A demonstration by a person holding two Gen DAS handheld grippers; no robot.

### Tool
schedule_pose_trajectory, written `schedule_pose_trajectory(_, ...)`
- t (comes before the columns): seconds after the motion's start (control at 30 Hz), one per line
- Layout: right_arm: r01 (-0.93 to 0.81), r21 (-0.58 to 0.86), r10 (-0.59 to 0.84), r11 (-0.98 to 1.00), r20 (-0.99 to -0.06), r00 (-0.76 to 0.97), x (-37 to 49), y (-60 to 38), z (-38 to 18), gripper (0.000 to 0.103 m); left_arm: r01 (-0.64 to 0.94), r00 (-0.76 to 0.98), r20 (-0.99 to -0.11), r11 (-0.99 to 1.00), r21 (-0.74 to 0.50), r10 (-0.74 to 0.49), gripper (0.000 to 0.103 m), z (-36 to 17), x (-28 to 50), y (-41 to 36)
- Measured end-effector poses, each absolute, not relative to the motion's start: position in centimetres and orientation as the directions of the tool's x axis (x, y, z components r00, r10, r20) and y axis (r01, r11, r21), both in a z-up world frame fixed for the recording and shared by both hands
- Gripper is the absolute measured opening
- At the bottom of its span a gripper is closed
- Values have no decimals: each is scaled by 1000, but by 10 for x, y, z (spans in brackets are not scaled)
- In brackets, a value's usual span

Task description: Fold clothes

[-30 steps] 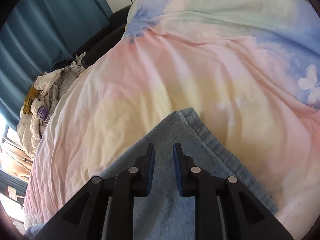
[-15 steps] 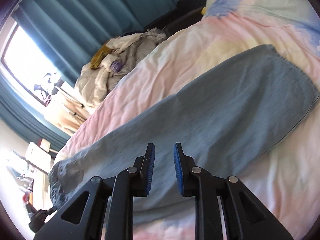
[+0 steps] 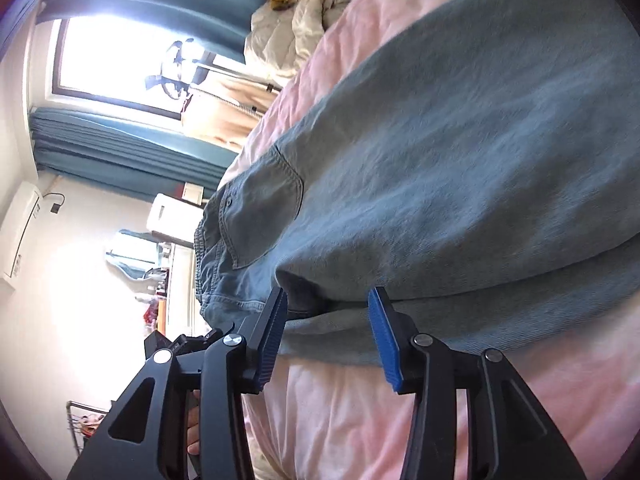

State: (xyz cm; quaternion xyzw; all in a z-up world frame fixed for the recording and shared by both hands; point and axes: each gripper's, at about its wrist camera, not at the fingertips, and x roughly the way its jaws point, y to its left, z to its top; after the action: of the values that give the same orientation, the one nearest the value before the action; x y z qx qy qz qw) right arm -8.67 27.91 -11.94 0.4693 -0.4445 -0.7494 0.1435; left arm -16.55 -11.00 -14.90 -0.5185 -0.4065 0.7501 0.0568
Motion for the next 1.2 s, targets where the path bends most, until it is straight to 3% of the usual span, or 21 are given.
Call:
schedule_pose_trajectory(0.3,-266,869,-731,-416,-494,-470,-116,270,-175,63,397,-530,-716,-612,-684,456,50,-159,-174,-118)
schedule_pose_trajectory(0.47,-229,917,-756,-326,-398,-519,-120,282,-183,61,422,-607,-667,-536,-731,432,50,-156,-168,-135)
schedule_pose_trajectory(0.57,-233,937,-757,-260,-348,-553,-119,292,-191,48,425,-662,-626,-482,-766,412,50,-152,-159,-147)
schedule_pose_trajectory(0.6,-229,934,-751,-276,-358,-555,-120,292,-190,41,427,-668,-623,-475,-769,408,50,-152,-159,-149)
schedule_pose_trajectory(0.63,-232,927,-738,-296,-376,-560,-119,292,-190,26,430,-672,-620,-469,-771,404,50,-152,-158,-151)
schedule_pose_trajectory(0.73,-236,922,-725,-307,-387,-570,-115,293,-189,8,444,-668,-622,-453,-773,408,50,-154,-156,-155)
schedule_pose_trajectory(0.93,-180,932,-729,-315,-359,-583,-95,290,-147,3,447,-710,-587,-394,-803,390,50,-142,-142,-173)
schedule_pose_trajectory(1.2,-167,922,-737,-349,-380,-559,-61,286,-111,1,490,-664,-622,-386,-781,415,50,-154,-142,-185)
